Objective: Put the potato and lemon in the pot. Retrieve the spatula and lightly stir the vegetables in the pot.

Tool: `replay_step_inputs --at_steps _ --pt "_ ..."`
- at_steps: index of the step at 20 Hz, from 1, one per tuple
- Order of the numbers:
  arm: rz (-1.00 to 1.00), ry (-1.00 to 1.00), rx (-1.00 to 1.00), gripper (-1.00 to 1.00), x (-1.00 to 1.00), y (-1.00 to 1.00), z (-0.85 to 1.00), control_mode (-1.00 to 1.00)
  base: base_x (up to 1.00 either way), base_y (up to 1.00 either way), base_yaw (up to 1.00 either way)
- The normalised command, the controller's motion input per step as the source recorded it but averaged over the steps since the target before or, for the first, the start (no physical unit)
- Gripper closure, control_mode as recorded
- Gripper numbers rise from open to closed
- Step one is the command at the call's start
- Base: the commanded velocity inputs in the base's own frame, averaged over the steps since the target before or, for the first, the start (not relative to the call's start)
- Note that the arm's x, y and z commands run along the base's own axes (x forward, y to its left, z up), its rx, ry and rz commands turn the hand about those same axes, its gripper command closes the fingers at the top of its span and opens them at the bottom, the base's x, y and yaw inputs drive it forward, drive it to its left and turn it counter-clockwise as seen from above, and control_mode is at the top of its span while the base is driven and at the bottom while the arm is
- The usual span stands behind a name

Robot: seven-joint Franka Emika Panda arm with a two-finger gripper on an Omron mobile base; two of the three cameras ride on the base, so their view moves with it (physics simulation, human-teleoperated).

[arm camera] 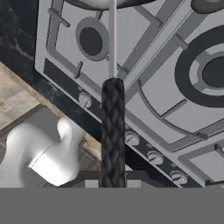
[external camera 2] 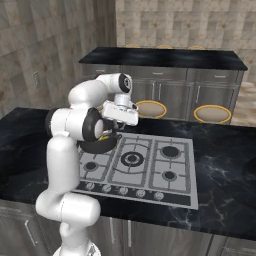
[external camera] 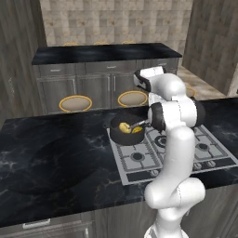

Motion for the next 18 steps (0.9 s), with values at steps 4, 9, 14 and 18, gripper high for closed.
replay_step_inputs --at_steps 4,9,14,18 --pt "-0.05 0.18 -0.04 1.00 0.22 0.00 -0.38 -1.00 0.00 0.00 0.00" --pt "-0.04 0.13 -0.06 1.00 0.22 0.00 -0.06 -1.00 0.00 0.00 0.00" --pt "-0.03 0.09 -0.07 1.00 0.18 0.00 0.09 -1.00 0.00 0.00 0.00" --pt "-0.04 0.02 -0.02 1.00 0.01 -0.05 0.32 -1.00 0.00 0.00 0.00"
